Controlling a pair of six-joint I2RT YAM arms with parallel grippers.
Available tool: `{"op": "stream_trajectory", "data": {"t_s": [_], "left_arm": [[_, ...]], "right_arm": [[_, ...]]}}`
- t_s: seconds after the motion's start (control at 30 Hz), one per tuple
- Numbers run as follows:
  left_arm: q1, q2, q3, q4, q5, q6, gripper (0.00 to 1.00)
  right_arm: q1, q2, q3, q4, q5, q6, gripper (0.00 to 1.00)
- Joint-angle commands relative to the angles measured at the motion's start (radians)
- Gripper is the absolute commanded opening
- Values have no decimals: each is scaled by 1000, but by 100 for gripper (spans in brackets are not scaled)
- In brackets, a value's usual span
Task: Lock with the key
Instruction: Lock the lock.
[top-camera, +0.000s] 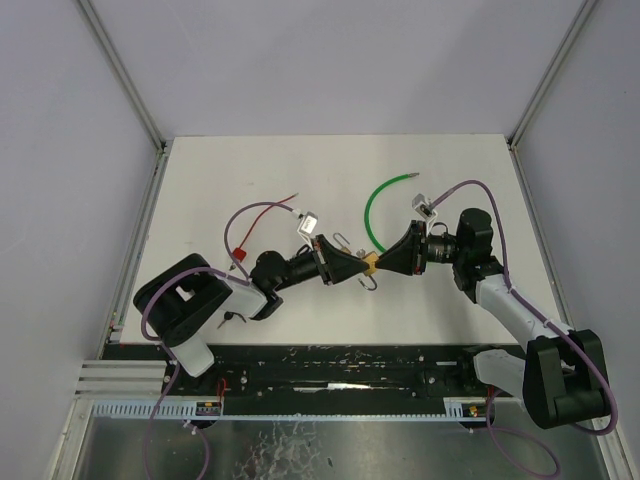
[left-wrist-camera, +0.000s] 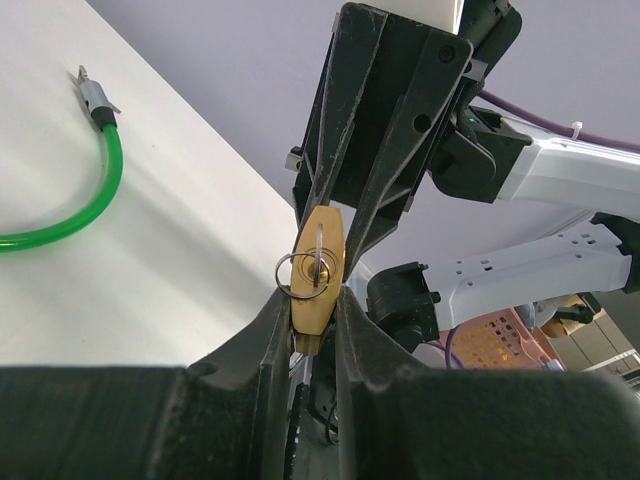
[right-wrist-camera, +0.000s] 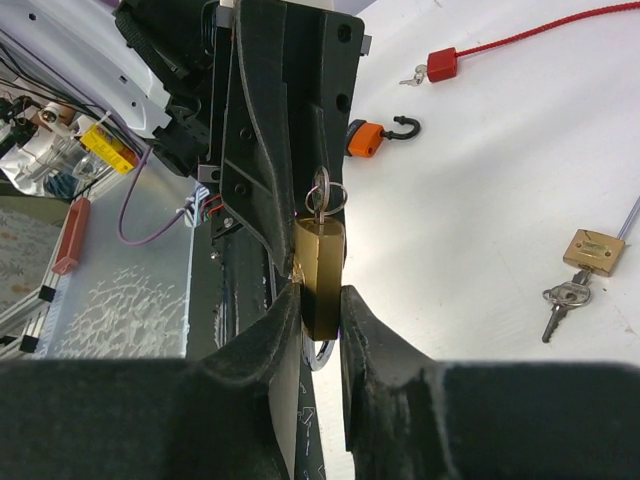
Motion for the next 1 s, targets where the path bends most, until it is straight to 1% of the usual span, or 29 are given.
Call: {"op": "stream_trajectory", "data": {"t_s": [0.0,0.1,0.13,0.2,0.3,0.4,0.63,0.8,0.83,0.97], "left_arm": [[0,-9,33,106,-3,-25,1],[-1,-3,43,108,10,-37,5],[0,0,47,108,21,-41,9],[0,11,60,113,44,-54,15],[0,26,78,122,70,-71,20],[1,35,88,124,81,-80,23],[0,36,100,128,92,-89,25],[-1,35,104,131,94,-92,25],[-1,34,104,131,93,-94,23],[1,25,90,132,77,-87,2]], "right_arm": [[18,0,47,7,-27,-3,12],[20,6,54,9,-37,13,4],[20,8,55,11,-40,19,2],[20,13,55,23,-45,36,0],[20,20,51,48,-53,61,0],[19,22,50,50,-53,64,0],[22,30,49,49,-53,63,0],[24,36,50,44,-50,59,0],[24,36,49,41,-48,56,0],[24,28,56,5,-31,21,1]]}}
